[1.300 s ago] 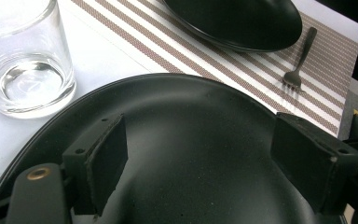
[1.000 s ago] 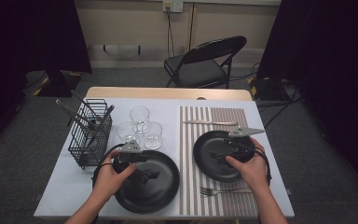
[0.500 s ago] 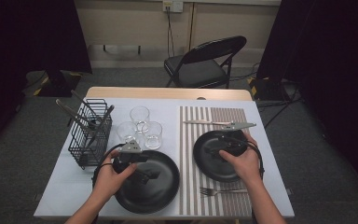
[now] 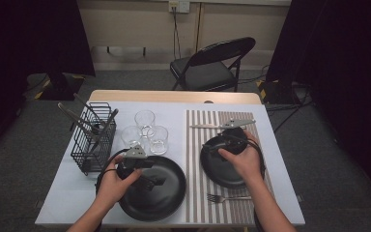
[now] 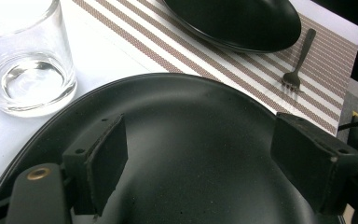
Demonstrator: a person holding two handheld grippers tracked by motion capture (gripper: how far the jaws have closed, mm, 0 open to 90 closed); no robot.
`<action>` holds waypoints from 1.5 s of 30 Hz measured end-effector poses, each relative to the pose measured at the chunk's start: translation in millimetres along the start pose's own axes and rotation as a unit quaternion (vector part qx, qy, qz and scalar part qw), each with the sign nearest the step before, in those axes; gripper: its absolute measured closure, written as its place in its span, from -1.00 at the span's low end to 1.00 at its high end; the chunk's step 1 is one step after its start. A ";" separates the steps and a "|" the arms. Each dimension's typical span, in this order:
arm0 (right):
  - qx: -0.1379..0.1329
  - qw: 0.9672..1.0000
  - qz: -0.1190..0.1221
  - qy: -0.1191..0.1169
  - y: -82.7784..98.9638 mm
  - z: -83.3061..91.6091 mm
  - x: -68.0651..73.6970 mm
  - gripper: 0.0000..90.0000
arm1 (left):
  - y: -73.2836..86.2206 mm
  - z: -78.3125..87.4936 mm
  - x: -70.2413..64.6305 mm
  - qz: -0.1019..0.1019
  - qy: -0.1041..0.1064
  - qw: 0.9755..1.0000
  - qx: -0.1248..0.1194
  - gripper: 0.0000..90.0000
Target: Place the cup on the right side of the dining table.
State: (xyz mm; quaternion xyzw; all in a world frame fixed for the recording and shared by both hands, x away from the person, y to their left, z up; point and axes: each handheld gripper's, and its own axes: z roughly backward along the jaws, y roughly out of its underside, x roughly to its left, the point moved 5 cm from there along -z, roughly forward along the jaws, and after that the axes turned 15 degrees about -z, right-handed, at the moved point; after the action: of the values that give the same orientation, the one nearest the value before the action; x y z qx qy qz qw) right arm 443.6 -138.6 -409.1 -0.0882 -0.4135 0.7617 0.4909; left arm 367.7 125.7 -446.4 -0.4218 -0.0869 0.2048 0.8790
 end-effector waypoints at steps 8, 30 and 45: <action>0.000 1.000 0.002 0.001 -9.5 -7.2 8.3 -0.53 | -0.9 0.4 0.2 -0.002 0.002 1.000 -0.002 -0.59; 0.003 1.000 0.009 -0.010 -30.9 -30.2 29.5 -0.49 | -0.9 1.4 0.8 0.001 0.002 1.000 -0.004 -0.59; 0.014 1.000 0.019 -0.019 -41.3 -46.0 50.0 -0.48 | -2.5 4.6 0.5 -0.002 0.001 1.000 -0.007 -0.59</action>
State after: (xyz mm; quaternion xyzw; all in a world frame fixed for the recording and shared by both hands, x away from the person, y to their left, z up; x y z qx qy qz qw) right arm 471.2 -65.3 -395.5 -0.0751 -0.4104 0.7782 0.4695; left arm 367.3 127.8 -441.6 -0.4279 -0.0886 0.2022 0.8764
